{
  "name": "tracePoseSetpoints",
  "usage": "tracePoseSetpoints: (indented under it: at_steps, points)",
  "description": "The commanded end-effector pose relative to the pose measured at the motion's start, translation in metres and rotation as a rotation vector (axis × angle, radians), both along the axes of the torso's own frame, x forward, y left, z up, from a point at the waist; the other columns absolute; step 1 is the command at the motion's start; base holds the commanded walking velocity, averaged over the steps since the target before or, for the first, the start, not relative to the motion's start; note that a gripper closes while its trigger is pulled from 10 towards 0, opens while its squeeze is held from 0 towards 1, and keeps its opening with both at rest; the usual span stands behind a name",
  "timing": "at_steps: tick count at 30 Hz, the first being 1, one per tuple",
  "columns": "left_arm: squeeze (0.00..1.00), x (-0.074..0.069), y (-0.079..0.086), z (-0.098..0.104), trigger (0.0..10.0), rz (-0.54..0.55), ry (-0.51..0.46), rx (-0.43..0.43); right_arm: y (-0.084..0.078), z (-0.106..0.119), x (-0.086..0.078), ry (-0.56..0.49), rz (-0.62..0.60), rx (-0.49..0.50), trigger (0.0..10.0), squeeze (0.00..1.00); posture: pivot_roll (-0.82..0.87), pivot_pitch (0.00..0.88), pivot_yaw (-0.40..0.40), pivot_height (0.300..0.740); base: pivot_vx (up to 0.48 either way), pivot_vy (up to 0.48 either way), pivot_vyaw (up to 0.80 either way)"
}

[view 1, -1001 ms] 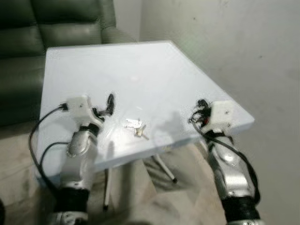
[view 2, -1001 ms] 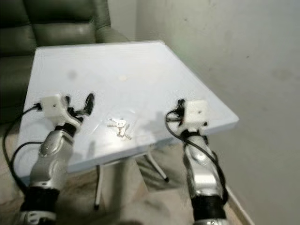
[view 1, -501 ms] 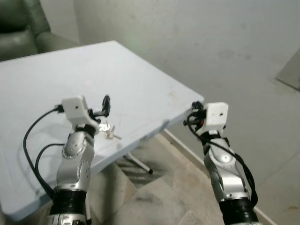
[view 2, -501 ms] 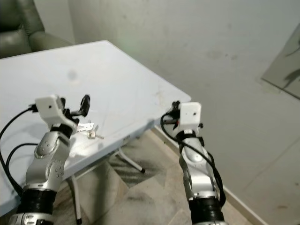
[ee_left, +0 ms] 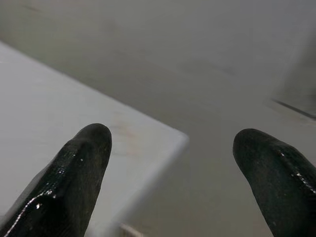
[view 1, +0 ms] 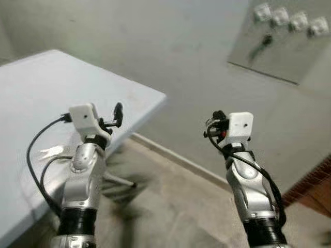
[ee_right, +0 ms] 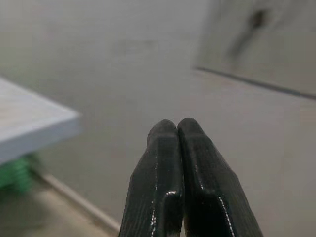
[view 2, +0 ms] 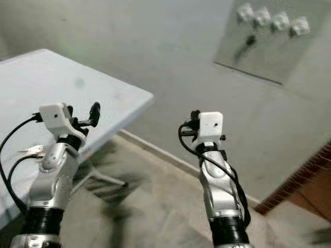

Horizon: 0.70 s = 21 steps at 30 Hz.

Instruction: Hang keys on a hook

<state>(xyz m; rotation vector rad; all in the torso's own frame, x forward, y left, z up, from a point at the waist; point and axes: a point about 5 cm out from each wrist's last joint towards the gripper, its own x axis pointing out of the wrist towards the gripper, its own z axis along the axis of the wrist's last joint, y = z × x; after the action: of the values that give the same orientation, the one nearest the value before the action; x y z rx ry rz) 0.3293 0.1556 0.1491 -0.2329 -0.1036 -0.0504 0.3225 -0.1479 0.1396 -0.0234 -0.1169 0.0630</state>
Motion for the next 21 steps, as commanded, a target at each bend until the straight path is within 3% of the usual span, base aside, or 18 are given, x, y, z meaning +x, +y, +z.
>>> tracePoseSetpoints:
  at_steps: [1,21]
  points:
    - [0.00,0.0003,0.0042,0.0037,10.0,0.012,-0.006,0.015,0.0030,0.0062,0.0004,-0.022,0.010,0.009,10.0,0.00,0.05,0.016,-0.057,0.732,0.000,0.000,-0.79]
    - [0.00,-0.0015,0.0001,-0.0023,10.0,0.026,0.035,-0.002,0.0030,0.0070,0.0012,-0.015,0.010,0.003,10.0,0.00,0.05,0.015,-0.068,0.732,0.000,0.000,-0.79]
